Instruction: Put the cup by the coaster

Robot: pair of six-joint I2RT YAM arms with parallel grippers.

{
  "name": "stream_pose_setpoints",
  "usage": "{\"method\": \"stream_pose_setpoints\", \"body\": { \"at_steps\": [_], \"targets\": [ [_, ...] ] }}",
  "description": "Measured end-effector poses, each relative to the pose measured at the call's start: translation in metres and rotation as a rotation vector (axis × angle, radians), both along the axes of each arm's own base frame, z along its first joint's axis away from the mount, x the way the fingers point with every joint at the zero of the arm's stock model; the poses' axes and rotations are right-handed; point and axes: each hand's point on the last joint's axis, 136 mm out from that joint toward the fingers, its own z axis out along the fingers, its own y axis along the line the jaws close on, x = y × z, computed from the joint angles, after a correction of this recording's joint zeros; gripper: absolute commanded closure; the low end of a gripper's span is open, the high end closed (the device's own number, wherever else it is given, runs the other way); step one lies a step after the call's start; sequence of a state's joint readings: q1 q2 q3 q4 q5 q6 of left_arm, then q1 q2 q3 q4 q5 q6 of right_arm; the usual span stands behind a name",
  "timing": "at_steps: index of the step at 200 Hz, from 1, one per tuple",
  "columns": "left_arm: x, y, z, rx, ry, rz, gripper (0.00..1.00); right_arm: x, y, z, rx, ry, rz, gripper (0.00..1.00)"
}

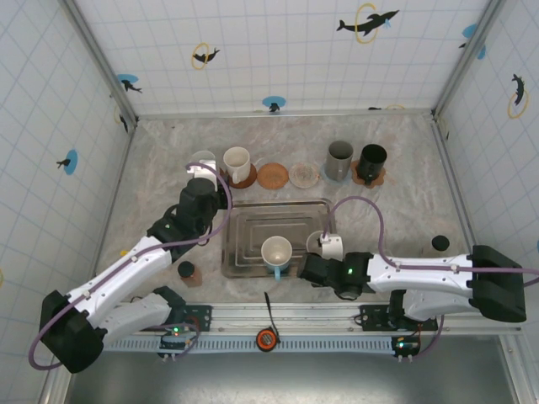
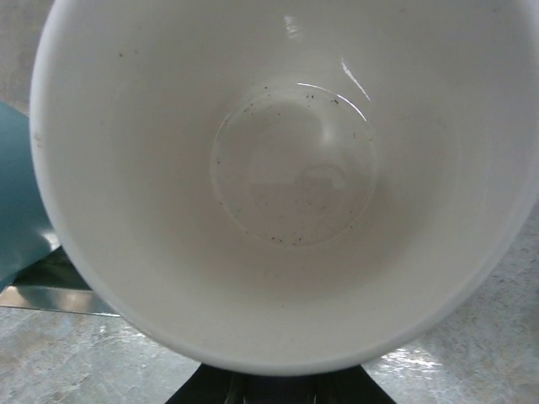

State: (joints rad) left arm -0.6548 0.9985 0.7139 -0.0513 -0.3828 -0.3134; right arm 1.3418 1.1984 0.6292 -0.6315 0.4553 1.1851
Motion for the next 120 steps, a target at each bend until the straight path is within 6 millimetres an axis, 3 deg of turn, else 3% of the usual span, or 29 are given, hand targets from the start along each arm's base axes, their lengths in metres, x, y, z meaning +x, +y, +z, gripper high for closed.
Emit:
{"method": "stream_pose_setpoints", "body": {
  "at_steps": [64, 120],
  "targets": [
    [0.002, -0.001, 0.0, -0.003, -0.005, 0.0, 0.61, 0.005, -0.018, 0.006, -0.063, -0.013, 0.011, 1.0],
    [0.006, -0.004, -0.015, 0.025, 0.032, 0.002, 0.62, 0.016, -0.022, 0.02, -0.04, -0.048, 0.005, 1.0]
  ]
}}
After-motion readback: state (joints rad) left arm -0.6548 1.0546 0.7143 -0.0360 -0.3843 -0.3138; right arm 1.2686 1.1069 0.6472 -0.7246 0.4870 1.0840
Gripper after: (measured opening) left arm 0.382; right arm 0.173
